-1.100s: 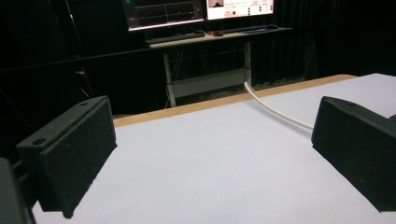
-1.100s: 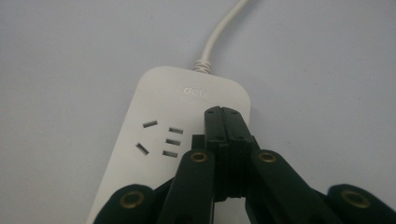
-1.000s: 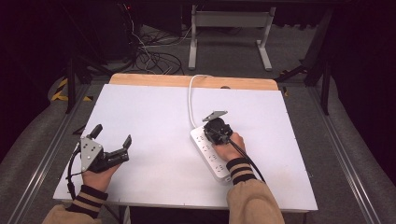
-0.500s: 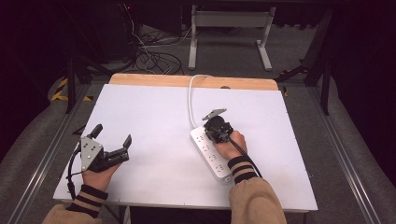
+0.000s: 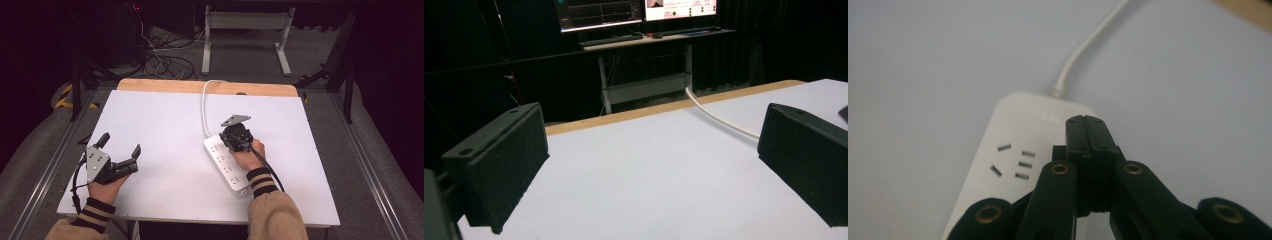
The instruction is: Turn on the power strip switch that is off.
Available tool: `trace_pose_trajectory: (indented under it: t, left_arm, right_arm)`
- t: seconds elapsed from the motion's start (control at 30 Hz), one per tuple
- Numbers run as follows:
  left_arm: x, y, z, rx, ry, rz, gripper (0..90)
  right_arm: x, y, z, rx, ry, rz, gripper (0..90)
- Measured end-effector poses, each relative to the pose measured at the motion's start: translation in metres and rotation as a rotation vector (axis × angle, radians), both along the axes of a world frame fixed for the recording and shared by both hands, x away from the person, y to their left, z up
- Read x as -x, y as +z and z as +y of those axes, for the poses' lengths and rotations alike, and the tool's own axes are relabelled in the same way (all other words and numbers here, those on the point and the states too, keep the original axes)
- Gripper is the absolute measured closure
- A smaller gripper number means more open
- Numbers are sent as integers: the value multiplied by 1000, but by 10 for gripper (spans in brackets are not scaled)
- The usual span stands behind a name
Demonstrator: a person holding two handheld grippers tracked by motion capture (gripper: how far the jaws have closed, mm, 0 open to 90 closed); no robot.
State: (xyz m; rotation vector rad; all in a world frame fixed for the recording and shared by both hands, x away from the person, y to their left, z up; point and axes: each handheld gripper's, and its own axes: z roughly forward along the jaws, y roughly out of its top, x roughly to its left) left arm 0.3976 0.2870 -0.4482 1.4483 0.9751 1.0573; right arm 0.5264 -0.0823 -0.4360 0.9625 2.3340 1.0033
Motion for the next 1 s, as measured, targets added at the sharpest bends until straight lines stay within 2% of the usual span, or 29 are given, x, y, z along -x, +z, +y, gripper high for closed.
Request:
trace_pose_trajectory:
  t: [0.03, 0.07, 0.1, 0.17, 0.2, 0.23, 0.27, 0.3, 0.33, 0.43, 0.5, 0.53, 0.57, 0.6, 0.63, 0.73, 0.8, 0.83, 0.9, 1.0]
  left_arm:
    - [0, 0, 0, 2, 1, 1, 4]
    - [0, 0, 1, 0, 1, 2, 4]
    - [0, 0, 1, 0, 1, 1, 4]
    - [1, 0, 1, 5, 2, -1, 4]
    - [1, 0, 1, 5, 2, -1, 4]
    - [1, 0, 1, 3, 4, -2, 4]
    - [1, 0, 1, 6, 2, 0, 4]
    - [1, 0, 1, 9, 2, -3, 4]
    - [1, 1, 1, 8, 4, -4, 4]
    - [1, 1, 1, 8, 5, -4, 4]
    - [1, 1, 1, 11, 10, -6, 4]
    - [1, 1, 1, 11, 9, -5, 4]
    - [0, 1, 1, 12, 10, -6, 4]
    - [0, 1, 1, 9, 10, -5, 4]
    - [0, 1, 1, 9, 12, -4, 4]
    - [0, 2, 0, 9, 16, -8, 4]
    - [1, 2, 0, 12, 11, -15, 4]
    - [1, 3, 0, 16, 11, -16, 4]
    - [1, 3, 0, 15, 8, -15, 4]
    - [0, 2, 0, 17, 5, -12, 4]
  right_arm:
    - [1, 5, -4, -26, -9, -27, 900]
    - [1, 5, -4, -26, -9, -27, 900]
    - [2, 10, -8, -55, -14, -58, 900]
    - [6, 22, -20, -129, -30, -125, 900]
    - [12, 33, -35, -203, -54, -193, 900]
    - [12, 33, -35, -203, -54, -193, 900]
    - [15, 38, -43, -237, -72, -226, 900]
    - [23, 47, -59, -280, -113, -286, 900]
    - [23, 47, -59, -280, -113, -286, 900]
    - [40, 54, -83, -354, -153, -377, 900]
    - [51, 55, -99, -382, -173, -436, 900]
    - [63, 52, -115, -417, -198, -480, 900]
    - [63, 52, -115, -417, -198, -480, 900]
    - [69, 50, -122, -432, -215, -500, 900]
    - [79, 42, -136, -470, -252, -548, 900]
    - [83, 35, -146, -488, -294, -576, 900]
    - [87, 27, -156, -545, -331, -593, 900]
    - [88, 22, -159, -548, -348, -598, 900]
    - [89, 15, -161, -516, -364, -618, 900]
    - [89, 12, -162, -505, -369, -626, 900]
